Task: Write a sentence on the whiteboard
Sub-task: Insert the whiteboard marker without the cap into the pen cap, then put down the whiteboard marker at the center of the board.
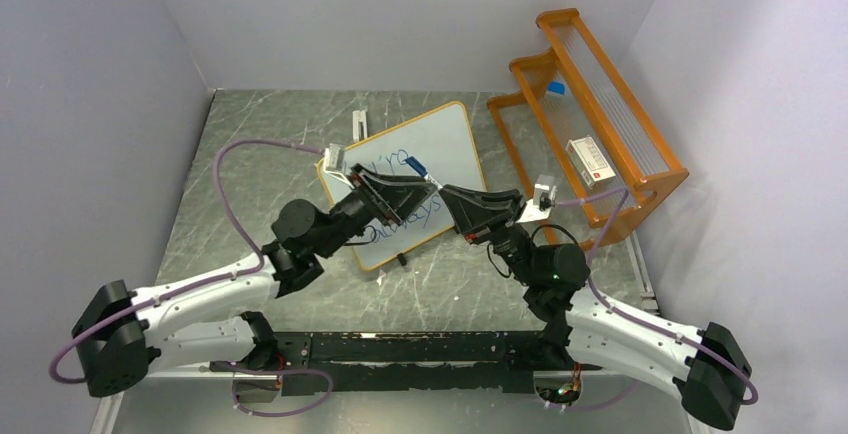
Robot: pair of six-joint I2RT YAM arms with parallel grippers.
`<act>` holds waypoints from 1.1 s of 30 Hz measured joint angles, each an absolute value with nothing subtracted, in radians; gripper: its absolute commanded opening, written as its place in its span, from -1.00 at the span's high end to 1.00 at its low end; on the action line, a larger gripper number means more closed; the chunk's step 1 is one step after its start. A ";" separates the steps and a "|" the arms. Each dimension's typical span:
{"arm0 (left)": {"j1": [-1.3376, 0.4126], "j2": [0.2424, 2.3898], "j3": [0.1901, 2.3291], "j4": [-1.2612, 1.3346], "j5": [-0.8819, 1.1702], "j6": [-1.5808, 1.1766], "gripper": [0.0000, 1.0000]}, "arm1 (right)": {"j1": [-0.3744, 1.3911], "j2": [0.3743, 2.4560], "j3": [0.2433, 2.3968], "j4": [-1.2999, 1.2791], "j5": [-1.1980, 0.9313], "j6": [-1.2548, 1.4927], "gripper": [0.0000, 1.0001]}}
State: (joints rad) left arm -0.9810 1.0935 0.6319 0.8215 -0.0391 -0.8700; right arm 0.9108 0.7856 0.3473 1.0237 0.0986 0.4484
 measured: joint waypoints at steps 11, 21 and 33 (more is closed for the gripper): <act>-0.913 0.838 0.850 0.305 -0.206 -0.638 -0.72 | 0.909 0.664 0.354 0.624 0.156 0.436 1.00; -0.871 0.802 0.991 -0.138 -0.492 -0.398 -0.95 | 0.907 0.633 0.337 0.227 0.060 0.463 1.00; -0.645 0.796 0.972 -0.306 -0.550 -0.345 -0.95 | 0.904 0.770 0.213 0.165 -0.176 0.539 1.00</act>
State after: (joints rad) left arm -0.6453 0.7959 0.9718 -0.3061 -0.5499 -0.3450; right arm 0.9043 0.7700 0.2127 0.1654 -0.1761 0.5392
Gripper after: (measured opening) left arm 0.975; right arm 0.150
